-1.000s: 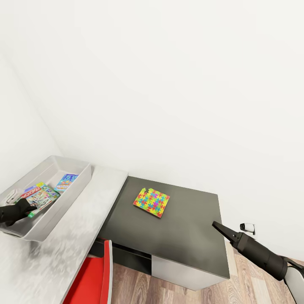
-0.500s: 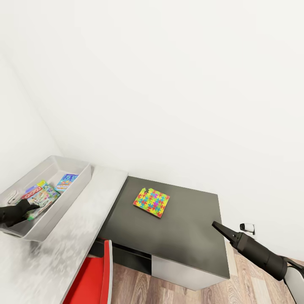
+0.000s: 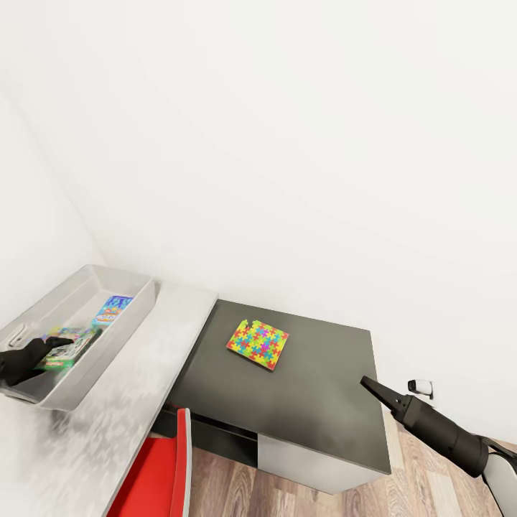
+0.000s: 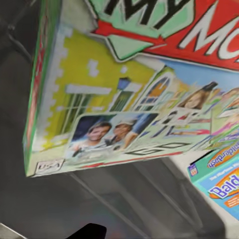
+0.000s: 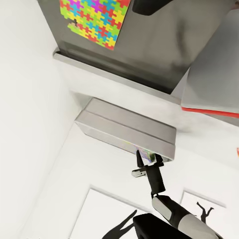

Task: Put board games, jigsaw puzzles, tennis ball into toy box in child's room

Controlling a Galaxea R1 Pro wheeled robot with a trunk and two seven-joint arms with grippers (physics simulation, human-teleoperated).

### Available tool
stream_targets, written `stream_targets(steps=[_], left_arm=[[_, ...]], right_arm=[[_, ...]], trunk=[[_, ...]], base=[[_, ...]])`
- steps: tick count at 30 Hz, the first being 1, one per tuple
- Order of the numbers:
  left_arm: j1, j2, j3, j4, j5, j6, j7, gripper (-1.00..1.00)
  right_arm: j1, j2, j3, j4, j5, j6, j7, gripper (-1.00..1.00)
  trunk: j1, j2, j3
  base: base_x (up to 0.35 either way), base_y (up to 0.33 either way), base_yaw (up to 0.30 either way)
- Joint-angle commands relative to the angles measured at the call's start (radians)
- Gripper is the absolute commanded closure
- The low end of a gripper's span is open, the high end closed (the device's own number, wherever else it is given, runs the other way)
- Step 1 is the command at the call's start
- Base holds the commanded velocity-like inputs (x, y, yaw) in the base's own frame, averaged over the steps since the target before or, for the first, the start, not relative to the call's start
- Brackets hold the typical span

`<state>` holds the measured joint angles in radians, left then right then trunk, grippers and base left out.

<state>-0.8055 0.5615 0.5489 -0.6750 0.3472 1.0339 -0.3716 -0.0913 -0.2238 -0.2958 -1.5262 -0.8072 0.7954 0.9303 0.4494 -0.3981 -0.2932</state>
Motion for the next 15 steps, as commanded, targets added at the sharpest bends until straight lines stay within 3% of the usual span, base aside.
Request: stream_targets(steps=[1, 7, 15], left_arm=[[-0.001, 0.000, 0.004, 0.000, -0.009, 0.005, -0.010, -1.00], [-0.001, 0.000, 0.006, 0.000, -0.008, 0.005, -0.011, -1.00], [-0.001, 0.024, 0.008, 0.000, -0.007, 0.005, -0.017, -1.00]], right_arm=[[-0.001, 0.000, 0.000, 0.000, -0.003, 0.005, 0.001, -1.00], [-0.001, 0.000, -0.001, 0.000, -0.003, 0.005, 0.001, -1.00], [-0.001, 0.000, -0.001, 0.000, -0.003, 0.005, 0.001, -1.00]], trunk=[[0.001, -0.002, -0.002], [0.001, -0.002, -0.002], [0.001, -0.002, -0.002]], base=[[0.000, 0.000, 0.000], [0.000, 0.000, 0.000], [0.000, 0.000, 0.000]])
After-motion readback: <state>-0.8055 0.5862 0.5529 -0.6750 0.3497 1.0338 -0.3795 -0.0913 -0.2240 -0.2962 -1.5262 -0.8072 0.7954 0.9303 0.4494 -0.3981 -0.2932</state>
